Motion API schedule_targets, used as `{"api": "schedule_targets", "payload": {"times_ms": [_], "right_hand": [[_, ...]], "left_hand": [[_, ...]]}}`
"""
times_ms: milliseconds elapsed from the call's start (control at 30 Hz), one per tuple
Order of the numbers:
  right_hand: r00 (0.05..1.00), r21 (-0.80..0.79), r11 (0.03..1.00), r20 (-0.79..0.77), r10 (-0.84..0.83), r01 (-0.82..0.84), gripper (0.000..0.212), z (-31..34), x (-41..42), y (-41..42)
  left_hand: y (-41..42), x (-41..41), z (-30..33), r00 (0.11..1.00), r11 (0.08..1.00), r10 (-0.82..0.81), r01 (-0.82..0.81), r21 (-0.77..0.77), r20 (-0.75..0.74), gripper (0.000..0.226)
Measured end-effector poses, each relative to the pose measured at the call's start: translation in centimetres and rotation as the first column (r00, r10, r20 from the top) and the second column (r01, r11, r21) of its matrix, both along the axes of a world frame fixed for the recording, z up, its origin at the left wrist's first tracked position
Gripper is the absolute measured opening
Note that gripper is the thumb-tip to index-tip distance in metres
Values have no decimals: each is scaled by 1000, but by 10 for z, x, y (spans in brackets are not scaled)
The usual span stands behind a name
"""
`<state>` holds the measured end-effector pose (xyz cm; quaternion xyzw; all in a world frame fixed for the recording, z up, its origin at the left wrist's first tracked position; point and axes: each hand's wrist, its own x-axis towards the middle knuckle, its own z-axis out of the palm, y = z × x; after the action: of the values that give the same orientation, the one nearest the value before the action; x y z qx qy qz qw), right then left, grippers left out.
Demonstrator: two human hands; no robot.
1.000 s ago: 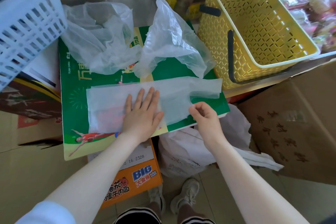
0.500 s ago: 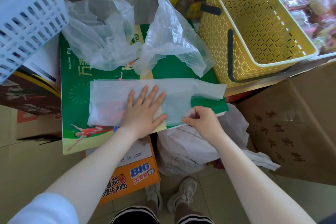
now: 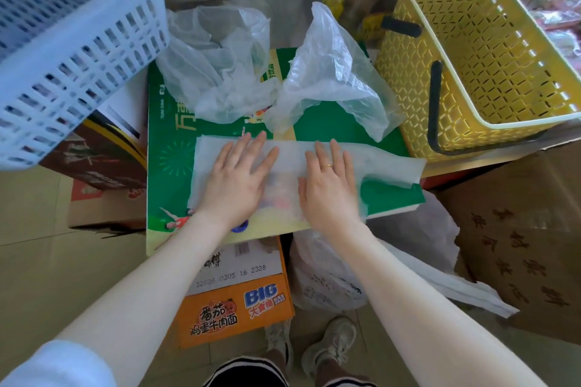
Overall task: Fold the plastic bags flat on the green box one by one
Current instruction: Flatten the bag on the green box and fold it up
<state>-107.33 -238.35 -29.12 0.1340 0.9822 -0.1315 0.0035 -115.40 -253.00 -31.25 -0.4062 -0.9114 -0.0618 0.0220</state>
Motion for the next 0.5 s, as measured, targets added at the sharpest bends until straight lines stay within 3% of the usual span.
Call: {"api": "schedule_targets", "payload": {"times_ms": [200, 367, 500], "right_hand": [[969, 47, 971, 91, 229, -234, 62, -33, -37, -20], [967, 130, 981, 230, 111, -144, 96, -42, -24, 20], [957, 156, 986, 290, 15, -63, 108, -37, -9, 46]], "left_hand": [[-20, -17, -18, 981, 981, -68, 99, -166, 183, 62], [-24, -25, -23, 974, 980, -81, 116, -161, 211, 64], [-22, -25, -24, 981, 966, -34, 82, -244, 192, 83]]}}
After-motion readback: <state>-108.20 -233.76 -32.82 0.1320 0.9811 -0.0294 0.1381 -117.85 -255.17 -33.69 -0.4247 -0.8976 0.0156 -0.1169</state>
